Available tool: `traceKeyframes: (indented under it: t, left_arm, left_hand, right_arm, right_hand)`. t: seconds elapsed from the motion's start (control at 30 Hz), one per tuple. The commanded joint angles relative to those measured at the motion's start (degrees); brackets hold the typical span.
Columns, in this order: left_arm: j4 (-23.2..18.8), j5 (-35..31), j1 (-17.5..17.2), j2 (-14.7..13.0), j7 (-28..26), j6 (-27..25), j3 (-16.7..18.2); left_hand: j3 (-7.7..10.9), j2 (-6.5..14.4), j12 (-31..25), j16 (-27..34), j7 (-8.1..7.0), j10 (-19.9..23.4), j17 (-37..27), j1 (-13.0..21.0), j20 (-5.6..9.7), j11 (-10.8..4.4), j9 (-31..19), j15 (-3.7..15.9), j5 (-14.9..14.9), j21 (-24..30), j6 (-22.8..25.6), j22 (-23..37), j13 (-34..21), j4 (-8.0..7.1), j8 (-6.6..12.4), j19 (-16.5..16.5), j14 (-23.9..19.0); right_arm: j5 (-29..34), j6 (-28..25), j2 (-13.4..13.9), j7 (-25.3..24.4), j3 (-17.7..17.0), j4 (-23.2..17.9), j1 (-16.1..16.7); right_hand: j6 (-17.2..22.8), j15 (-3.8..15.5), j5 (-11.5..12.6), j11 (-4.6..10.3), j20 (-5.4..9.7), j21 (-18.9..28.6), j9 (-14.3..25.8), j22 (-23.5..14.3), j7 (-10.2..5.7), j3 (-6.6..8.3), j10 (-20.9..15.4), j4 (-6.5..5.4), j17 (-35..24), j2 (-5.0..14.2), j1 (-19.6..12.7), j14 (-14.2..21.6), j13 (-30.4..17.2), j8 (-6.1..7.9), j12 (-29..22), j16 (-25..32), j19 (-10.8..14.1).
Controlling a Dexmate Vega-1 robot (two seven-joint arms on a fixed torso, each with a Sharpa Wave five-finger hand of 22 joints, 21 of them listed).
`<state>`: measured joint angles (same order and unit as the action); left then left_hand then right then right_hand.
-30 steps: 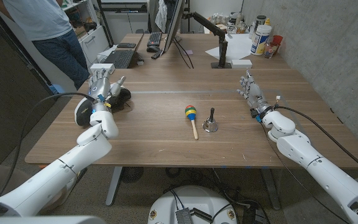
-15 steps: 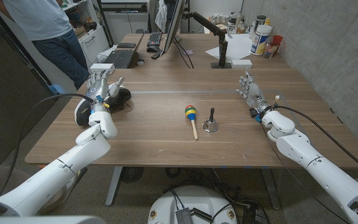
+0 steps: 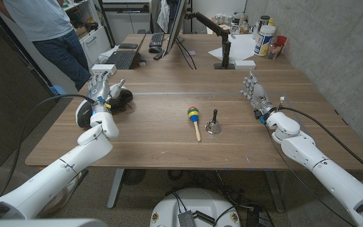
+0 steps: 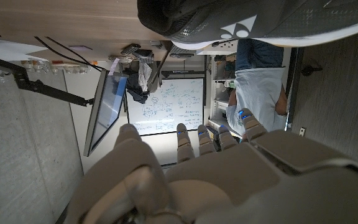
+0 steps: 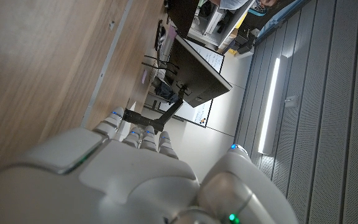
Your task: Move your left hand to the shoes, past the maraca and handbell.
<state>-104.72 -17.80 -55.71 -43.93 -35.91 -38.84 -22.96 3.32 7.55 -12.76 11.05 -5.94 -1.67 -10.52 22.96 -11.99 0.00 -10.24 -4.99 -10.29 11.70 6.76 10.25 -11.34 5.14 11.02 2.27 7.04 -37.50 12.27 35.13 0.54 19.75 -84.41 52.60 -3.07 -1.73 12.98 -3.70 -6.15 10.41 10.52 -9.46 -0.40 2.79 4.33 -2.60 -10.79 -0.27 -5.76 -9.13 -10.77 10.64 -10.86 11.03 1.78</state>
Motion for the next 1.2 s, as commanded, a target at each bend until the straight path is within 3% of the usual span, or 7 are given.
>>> traceKeyframes:
  t: [0.03,1.2]
  left_arm:
    - [0.76,-0.07,1.53,0.04,0.74,-2.52,-1.50]
    - [4.06,-0.51,4.50,-2.33,2.75,-1.42,-4.51]
  left_hand:
    - [0.44,-0.36,0.08,-0.20,0.03,-0.28,-0.15,0.45,-0.34,-0.20,-0.29,0.11,0.11,-0.11,0.25,0.31,-0.06,0.18,-0.04,-0.42,0.60]
    - [0.69,-0.37,0.06,-0.18,-0.07,-0.18,-0.15,0.36,-0.33,-0.41,-0.30,0.19,0.11,-0.15,0.21,0.31,-0.08,0.34,-0.10,-0.42,0.78]
  right_arm:
    - [-0.20,0.66,0.28,0.43,-0.44,0.10,0.16]
    - [-0.67,1.00,1.01,0.77,-1.07,-0.71,1.08]
  right_hand:
    - [-0.32,-0.12,-0.05,-0.27,0.10,0.25,0.30,-0.22,0.05,0.14,0.36,0.26,-0.34,0.37,-0.47,-0.38,-0.21,0.52,-0.49,0.19,-0.05]
    - [-0.19,-0.06,-0.17,-0.22,0.12,0.27,0.30,-0.22,0.06,0.02,0.27,0.43,-0.35,0.49,-0.53,-0.33,-0.21,0.56,-0.55,0.28,-0.08]
